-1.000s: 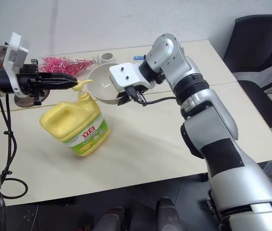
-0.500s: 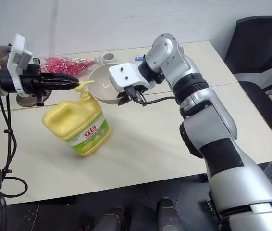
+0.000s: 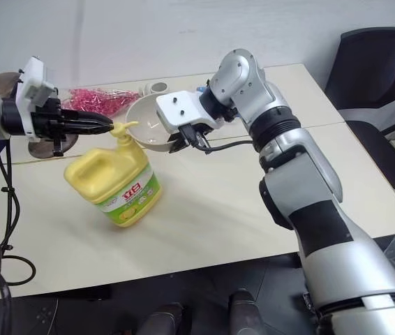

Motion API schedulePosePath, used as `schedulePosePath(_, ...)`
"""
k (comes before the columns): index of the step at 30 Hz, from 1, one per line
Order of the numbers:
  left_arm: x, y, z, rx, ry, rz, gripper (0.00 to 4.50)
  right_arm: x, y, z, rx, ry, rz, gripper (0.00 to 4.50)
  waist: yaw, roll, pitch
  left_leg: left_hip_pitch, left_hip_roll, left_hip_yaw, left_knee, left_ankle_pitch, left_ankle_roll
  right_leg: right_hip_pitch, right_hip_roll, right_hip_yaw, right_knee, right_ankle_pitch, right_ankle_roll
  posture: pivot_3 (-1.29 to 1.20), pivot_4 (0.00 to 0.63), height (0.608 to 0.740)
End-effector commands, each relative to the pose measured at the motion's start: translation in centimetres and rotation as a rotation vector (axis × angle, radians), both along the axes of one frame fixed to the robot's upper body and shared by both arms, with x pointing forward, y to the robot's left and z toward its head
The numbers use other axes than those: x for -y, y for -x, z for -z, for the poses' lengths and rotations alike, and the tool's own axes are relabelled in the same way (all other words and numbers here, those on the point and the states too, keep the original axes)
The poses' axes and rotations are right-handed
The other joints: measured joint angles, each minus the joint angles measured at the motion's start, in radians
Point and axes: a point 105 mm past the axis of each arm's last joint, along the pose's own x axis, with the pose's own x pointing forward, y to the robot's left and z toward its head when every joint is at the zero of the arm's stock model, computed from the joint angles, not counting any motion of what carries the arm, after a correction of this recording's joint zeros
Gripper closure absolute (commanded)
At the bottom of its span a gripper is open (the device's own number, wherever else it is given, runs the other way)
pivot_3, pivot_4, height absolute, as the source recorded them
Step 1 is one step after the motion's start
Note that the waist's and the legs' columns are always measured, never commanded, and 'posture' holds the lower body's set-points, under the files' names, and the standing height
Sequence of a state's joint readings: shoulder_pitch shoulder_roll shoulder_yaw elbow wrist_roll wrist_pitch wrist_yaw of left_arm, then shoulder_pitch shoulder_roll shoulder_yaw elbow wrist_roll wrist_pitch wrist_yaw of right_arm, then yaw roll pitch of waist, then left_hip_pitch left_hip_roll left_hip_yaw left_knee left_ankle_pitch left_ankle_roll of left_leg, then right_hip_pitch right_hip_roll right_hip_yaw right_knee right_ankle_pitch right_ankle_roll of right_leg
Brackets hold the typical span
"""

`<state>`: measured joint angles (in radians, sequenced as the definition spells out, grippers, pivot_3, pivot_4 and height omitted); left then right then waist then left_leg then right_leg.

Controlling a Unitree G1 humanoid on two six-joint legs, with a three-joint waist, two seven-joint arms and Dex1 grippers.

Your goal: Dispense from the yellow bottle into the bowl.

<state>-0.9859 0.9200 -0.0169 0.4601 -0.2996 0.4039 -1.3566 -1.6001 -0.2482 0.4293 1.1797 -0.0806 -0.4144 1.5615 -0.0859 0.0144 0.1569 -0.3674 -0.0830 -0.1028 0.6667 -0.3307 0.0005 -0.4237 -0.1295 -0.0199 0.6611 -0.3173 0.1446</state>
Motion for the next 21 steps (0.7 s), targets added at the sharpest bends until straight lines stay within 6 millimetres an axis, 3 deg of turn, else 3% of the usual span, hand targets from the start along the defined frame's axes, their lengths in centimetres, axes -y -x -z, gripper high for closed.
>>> schedulePosePath(1,-1.3,-0.9,6.3,-0.225,-0.141,-0.084,3.94,-0.9,1.1,-2.2,0.043,-0.009,-0.08,4.5,0.0,0.0,0.0,0.0,0.0,0.0,0.0,0.0,0.0,0.0,0.0,0.0,0.0,0.0,0.0,0.0,0.15,0.74)
schedulePosePath(3,-0.8,-1.1,5.2,-0.197,-0.103,-0.071,3.94,-0.8,1.1,-2.1,0.043,-0.008,-0.081,4.5,0.002,0.0,0.0,0.0,0.0,0.0,0.0,0.0,0.0,0.0,0.0,0.0,0.0,0.0,0.0,0.0,0.15,0.74)
schedulePosePath(6,0.1,-0.4,2.0,-0.114,-0.039,-0.012,3.94,-0.6,1.0,-2.0,0.042,-0.007,-0.075,4.5,0.001,0.0,0.0,-0.001,-0.001,-0.001,0.001,0.0,0.0,0.0,0.0,0.001,0.0,0.0,0.0,0.0,0.15,0.74)
schedulePosePath(10,1.3,2.0,-2.3,-0.06,0.062,0.067,3.94,0.1,0.7,-1.8,0.038,-0.008,-0.057,4.5,-0.001,0.0,0.0,-0.003,-0.001,-0.001,0.0,0.0,0.0,-0.002,0.0,0.001,0.0,0.0,0.0,0.0,0.15,0.74)
schedulePosePath(14,2.0,4.5,-5.1,-0.046,0.123,0.11,3.94,0.9,0.4,-1.6,0.038,-0.011,-0.043,4.5,-0.005,-0.003,0.003,-0.005,0.0,-0.001,0.001,0.0,0.0,-0.006,0.0,0.002,0.0,0.0,0.0,0.0,0.15,0.74)
schedulePosePath(18,1.1,7.3,-7.1,-0.011,0.169,0.091,3.08,2.8,0.0,-0.8,0.006,-0.046,-0.001,4.5,-0.017,-0.004,0.003,-0.007,-0.001,-0.006,-0.001,0.0,0.0,-0.008,0.0,0.001,0.0,0.0,0.0,0.0,0.15,0.74)
schedulePosePath(21,0.4,10.1,-7.4,-0.02,0.182,0.083,2.1,5.2,-0.3,0.8,-0.043,-0.074,0.051,4.5,-0.023,-0.004,0.003,-0.007,-0.003,-0.015,0.0,-0.002,-0.001,-0.008,0.0,0.001,0.0,0.0,0.0,0.0,0.15,0.74)
